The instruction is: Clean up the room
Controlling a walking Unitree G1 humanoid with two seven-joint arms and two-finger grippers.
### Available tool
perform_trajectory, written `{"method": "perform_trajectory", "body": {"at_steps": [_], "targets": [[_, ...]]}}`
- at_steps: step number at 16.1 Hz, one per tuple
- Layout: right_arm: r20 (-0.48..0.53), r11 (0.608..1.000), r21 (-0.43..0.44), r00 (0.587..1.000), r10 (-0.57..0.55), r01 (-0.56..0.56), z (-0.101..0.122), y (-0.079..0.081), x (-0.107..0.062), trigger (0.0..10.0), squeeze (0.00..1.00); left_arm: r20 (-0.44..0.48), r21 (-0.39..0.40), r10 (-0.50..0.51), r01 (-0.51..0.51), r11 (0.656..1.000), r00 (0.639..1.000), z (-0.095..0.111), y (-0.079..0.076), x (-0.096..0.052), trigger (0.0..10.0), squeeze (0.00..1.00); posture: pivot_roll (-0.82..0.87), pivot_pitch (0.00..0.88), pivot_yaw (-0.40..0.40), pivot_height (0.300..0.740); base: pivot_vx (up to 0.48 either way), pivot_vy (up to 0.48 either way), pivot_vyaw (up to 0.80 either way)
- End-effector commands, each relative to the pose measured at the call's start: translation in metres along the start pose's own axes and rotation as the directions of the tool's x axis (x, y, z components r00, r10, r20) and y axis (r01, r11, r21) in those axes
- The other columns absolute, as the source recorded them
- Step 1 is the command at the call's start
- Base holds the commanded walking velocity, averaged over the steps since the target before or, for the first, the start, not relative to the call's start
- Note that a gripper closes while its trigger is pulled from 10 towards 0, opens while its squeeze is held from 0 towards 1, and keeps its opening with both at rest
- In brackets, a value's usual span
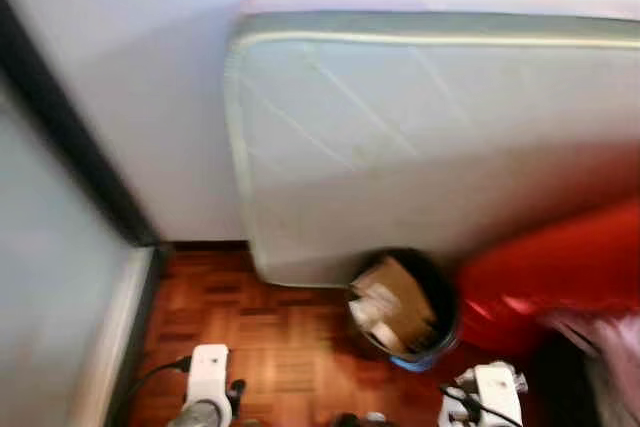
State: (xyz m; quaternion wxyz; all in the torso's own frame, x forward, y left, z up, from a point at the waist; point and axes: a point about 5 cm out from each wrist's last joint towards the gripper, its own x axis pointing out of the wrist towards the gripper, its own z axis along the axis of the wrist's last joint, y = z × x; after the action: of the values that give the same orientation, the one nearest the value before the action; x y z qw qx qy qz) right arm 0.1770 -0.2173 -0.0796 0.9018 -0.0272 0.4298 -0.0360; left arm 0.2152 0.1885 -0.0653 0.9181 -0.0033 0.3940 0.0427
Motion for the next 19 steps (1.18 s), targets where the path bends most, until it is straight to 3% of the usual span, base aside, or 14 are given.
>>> {"method": "perform_trajectory", "body": {"at_steps": [1,8,14,19], "targets": [[-0.054,1.000,0.013,0.999,-0.001,0.002,-0.017,0.000,-0.004,10.0,0.00,-0.066,-0.003,0.015,-0.016,1.000,0.998,-0.018,0.005,-0.004,10.0,0.00,-0.01,0.216,-0.034,0.740,0.000,0.000,-0.74],[-0.046,1.000,0.023,0.999,0.004,-0.003,-0.016,0.000,-0.004,10.0,0.00,-0.061,-0.003,0.017,-0.017,1.000,0.998,-0.016,0.005,-0.004,10.0,0.00,-0.01,0.217,-0.031,0.740,0.000,0.000,-0.74],[0.019,0.999,0.023,0.999,0.028,-0.028,-0.011,0.002,-0.004,10.0,0.00,-0.055,0.001,0.018,-0.017,1.000,0.998,-0.016,0.005,-0.004,10.0,0.00,-0.02,0.216,-0.030,0.740,0.000,0.000,0.00],[0.096,0.989,-0.059,0.986,0.137,-0.132,-0.001,0.007,-0.005,10.0,0.00,-0.058,0.009,0.030,-0.029,1.000,0.998,-0.018,0.007,-0.004,10.0,0.00,-0.02,0.209,-0.032,0.740,0.000,0.000,0.00]]}}
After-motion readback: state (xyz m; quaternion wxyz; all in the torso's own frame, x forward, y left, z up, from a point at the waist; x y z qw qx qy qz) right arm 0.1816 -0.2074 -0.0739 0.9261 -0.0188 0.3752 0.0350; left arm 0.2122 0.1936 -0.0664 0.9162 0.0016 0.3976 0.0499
